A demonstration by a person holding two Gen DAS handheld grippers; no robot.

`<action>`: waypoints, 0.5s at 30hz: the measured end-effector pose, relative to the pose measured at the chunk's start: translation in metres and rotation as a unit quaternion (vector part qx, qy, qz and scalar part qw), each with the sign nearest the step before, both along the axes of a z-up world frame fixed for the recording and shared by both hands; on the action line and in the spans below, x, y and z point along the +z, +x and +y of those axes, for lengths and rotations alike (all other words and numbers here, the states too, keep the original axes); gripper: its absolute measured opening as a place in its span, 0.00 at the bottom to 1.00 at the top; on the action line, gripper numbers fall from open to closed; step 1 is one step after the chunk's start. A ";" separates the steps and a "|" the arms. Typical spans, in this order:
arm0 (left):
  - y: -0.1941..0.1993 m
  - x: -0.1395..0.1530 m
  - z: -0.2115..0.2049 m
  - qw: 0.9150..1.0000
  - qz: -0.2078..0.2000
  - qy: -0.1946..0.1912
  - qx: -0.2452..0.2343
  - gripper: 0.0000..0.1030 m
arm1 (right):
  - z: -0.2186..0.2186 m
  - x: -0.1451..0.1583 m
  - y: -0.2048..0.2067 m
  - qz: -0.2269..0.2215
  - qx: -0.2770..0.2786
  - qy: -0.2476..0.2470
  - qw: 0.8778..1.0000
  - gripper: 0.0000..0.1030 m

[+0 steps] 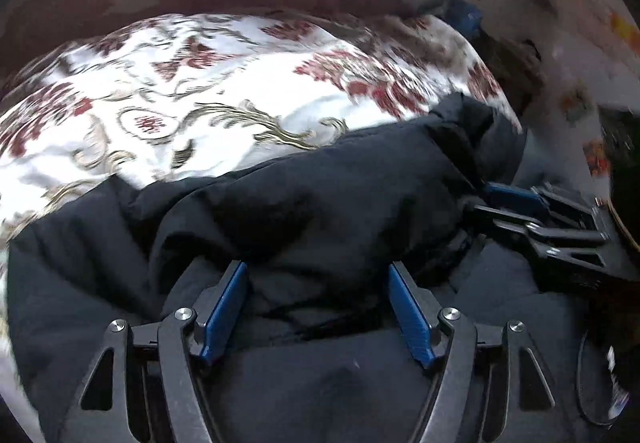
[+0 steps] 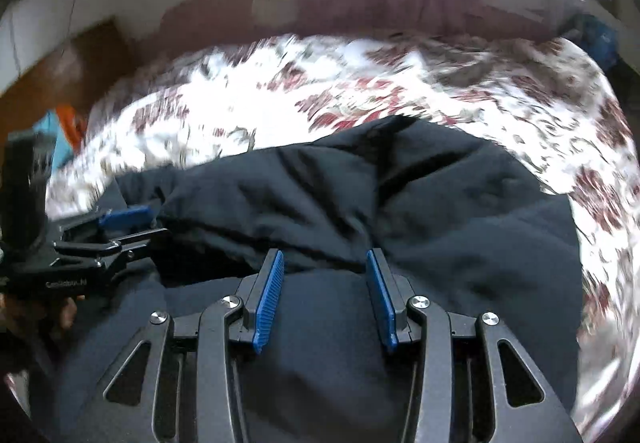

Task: Fold large clothes
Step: 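Lay the folded hem down and open both tools, pulling back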

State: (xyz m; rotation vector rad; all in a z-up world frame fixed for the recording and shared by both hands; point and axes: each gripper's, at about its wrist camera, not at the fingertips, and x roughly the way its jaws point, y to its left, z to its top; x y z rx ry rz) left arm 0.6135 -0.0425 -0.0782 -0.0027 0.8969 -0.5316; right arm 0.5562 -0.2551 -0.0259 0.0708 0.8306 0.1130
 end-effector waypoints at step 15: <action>-0.093 0.102 0.019 0.988 -0.067 -0.069 0.124 0.90 | -0.028 0.078 -0.126 -0.102 -0.066 0.012 0.992 0.89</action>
